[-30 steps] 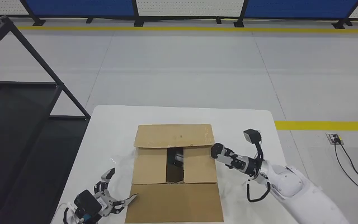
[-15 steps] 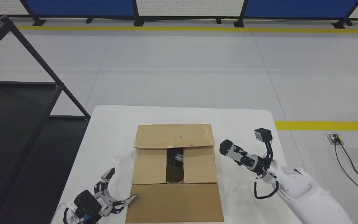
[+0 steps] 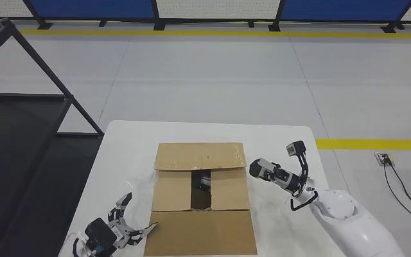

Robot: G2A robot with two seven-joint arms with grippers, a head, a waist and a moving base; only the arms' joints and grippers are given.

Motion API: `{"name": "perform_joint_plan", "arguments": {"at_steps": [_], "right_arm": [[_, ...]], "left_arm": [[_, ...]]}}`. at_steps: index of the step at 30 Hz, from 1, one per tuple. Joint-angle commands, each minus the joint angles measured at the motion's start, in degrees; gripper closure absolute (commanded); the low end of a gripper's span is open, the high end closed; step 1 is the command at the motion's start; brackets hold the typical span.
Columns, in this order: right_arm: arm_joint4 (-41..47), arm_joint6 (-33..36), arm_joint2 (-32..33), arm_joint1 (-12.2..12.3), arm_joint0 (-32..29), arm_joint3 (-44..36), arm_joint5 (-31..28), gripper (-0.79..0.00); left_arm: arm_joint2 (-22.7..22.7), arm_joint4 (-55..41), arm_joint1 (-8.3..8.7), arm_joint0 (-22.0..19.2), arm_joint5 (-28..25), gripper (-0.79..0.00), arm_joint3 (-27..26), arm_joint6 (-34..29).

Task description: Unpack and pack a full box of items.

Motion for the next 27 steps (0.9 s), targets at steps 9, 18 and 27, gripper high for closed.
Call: {"name": "perform_joint_plan", "arguments": {"at_steps": [9, 18, 27], "right_arm": [[7.25, 6.51, -1.30, -2.43, 2.93, 2.57, 4.58, -0.785], [9.66, 8.30, -3.57, -5.65, 7.46, 4.47, 4.65, -0.785], [-0.28, -6.29, -7.13, -9.84, 14.62, 6.57, 6.26, -0.785]], "left_arm": [[0.00, 0.00, 0.00, 0.00, 0.00, -0.785, 0.00, 0.00], [0.00, 0.00, 0.00, 0.00, 0.00, -0.785, 0.00, 0.00], [0.00, 0.00, 0.00, 0.00, 0.00, -0.785, 0.00, 0.00]]}}
